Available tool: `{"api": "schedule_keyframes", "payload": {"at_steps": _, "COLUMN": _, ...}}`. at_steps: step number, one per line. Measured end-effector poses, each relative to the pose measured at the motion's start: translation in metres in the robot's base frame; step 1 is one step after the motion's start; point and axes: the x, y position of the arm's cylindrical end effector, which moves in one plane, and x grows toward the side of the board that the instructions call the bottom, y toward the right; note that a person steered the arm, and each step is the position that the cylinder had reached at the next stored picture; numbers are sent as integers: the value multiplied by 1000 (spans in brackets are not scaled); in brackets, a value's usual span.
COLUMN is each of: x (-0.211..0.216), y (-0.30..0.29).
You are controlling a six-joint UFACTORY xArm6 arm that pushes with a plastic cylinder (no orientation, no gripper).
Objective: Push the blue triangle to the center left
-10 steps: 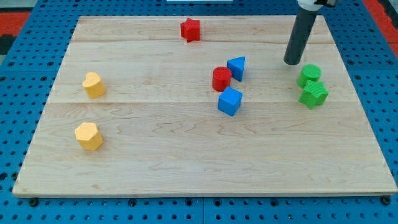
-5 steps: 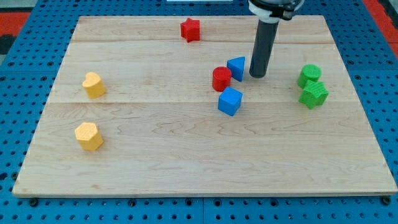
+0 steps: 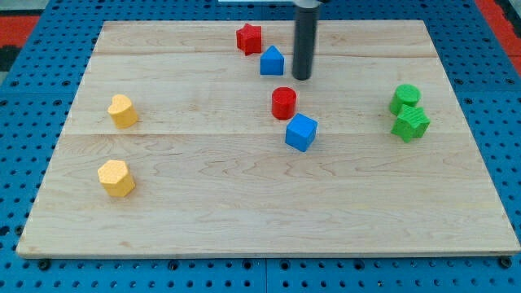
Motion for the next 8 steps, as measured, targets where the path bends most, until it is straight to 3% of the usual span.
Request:
{"api": "schedule_keyframes", "payload": {"at_steps": 3, "x": -29, "y": 0}}
{"api": "schedule_keyframes", "payload": {"at_steps": 6, "x": -19, "y": -4}}
{"api": "schedule_keyframes", "payload": {"at_steps": 7, "x": -34, "y": 39}}
{"api": "schedule_keyframes", "payload": {"at_steps": 8, "x": -49, "y": 22}}
